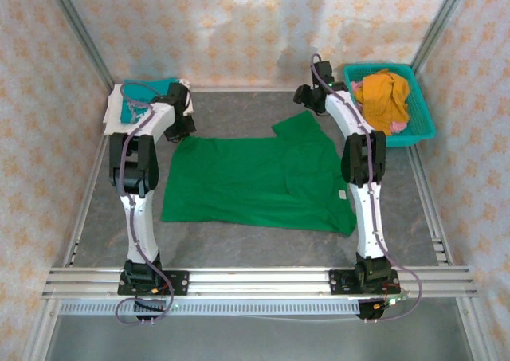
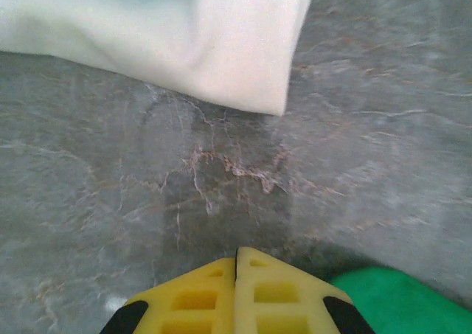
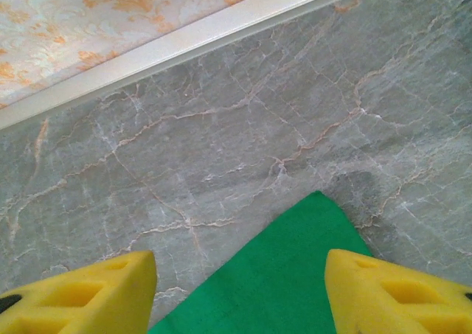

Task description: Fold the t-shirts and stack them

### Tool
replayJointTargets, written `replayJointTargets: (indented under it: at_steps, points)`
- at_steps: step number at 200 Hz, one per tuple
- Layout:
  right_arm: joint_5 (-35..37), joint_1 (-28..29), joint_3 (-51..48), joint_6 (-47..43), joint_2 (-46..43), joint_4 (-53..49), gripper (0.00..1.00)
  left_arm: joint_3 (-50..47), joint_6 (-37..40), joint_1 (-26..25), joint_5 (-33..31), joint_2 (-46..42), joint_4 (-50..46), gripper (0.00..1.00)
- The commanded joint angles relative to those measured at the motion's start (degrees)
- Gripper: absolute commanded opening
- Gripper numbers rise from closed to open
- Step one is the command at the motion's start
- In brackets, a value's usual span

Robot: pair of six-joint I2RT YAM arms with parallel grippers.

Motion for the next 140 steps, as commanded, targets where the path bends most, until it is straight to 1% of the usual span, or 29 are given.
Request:
replayJointTargets:
  at_steps: [1, 50, 70, 100, 126, 140]
  points:
    - [-0.31, -0.02, 1.80, 0.82, 0.54, -1.59, 0.62, -1.71, -0.12, -0.29, -3.03, -4.90, 0.91, 0.00]
    - [0.29, -0.02, 0.72, 0.55, 0.45, -0.93, 0.63, -4.73, -0.22, -0.74, -3.62, -7.36, 2.52, 0.00]
    - [1.95, -0.02, 1.70, 0.15, 1.51, -0.73, 0.63, -5.31, 0.30, -1.03, -3.92, -7.32, 2.44, 0.00]
    - [4.41, -0.02, 7.74, -1.87, 6.28, -0.96, 0.64, -7.50, 0.32, -1.45, -4.25, -8.02, 3.86, 0.00]
    - [7.40, -0.07, 19.37, -3.09, 13.83, -5.42, 0.63, -9.16, -0.07, -1.75, -4.63, -9.07, 4.99, 0.00]
    - [8.35, -0.17, 20.10, -2.85, 15.28, -4.09, 0.63, -9.84, -0.29, -1.92, -4.56, -9.55, 5.43, 0.00]
